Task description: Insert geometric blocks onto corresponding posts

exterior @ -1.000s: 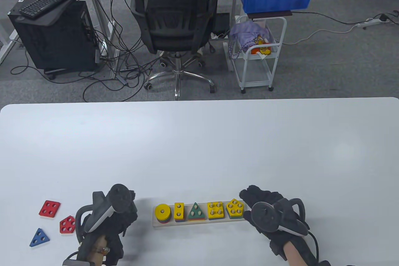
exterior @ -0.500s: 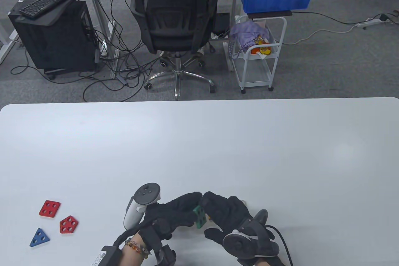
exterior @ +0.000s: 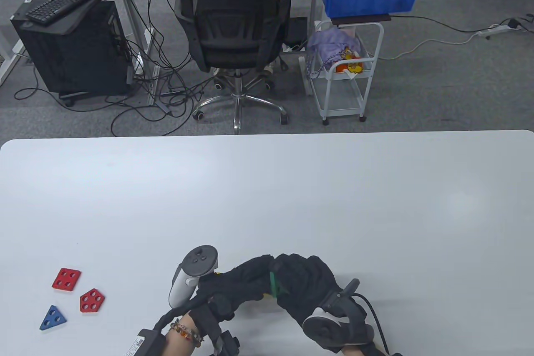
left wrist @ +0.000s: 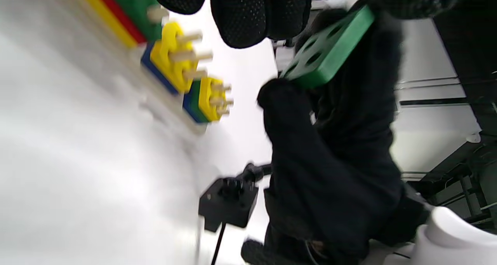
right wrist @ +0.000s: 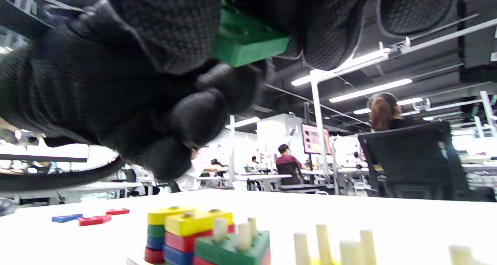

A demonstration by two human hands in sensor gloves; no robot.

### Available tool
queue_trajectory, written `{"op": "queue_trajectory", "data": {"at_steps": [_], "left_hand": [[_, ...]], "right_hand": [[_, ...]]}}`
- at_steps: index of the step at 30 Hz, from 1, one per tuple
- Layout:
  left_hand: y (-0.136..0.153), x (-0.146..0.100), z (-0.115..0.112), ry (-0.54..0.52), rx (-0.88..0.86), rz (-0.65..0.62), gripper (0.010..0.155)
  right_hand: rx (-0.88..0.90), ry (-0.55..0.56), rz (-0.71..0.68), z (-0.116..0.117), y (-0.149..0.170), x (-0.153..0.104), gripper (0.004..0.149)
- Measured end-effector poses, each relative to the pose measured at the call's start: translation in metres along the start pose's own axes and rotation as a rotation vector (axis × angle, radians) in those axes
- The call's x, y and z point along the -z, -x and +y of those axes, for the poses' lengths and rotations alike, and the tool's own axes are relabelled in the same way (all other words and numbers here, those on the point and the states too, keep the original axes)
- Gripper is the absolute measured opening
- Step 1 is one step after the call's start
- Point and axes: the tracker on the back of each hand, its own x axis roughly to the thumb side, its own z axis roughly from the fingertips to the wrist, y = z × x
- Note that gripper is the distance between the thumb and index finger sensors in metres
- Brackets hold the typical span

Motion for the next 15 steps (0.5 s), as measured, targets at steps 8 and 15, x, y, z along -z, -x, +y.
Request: {"op": "queue_trajectory", "data": {"at_steps": [8,15], "left_hand": [[-0.003,-0.046,0.047,-0.348,0.431,0.08,0.07],[0.005,-0.069,0.078,-0.644,1.095,0.38,0.069]], "right_hand": [[-0.158,-0.29,0.022,0.03,0.015,0.002,0.069],[-0.188,-0.393,0.038,0.041,0.021,0.007,0.068]]}}
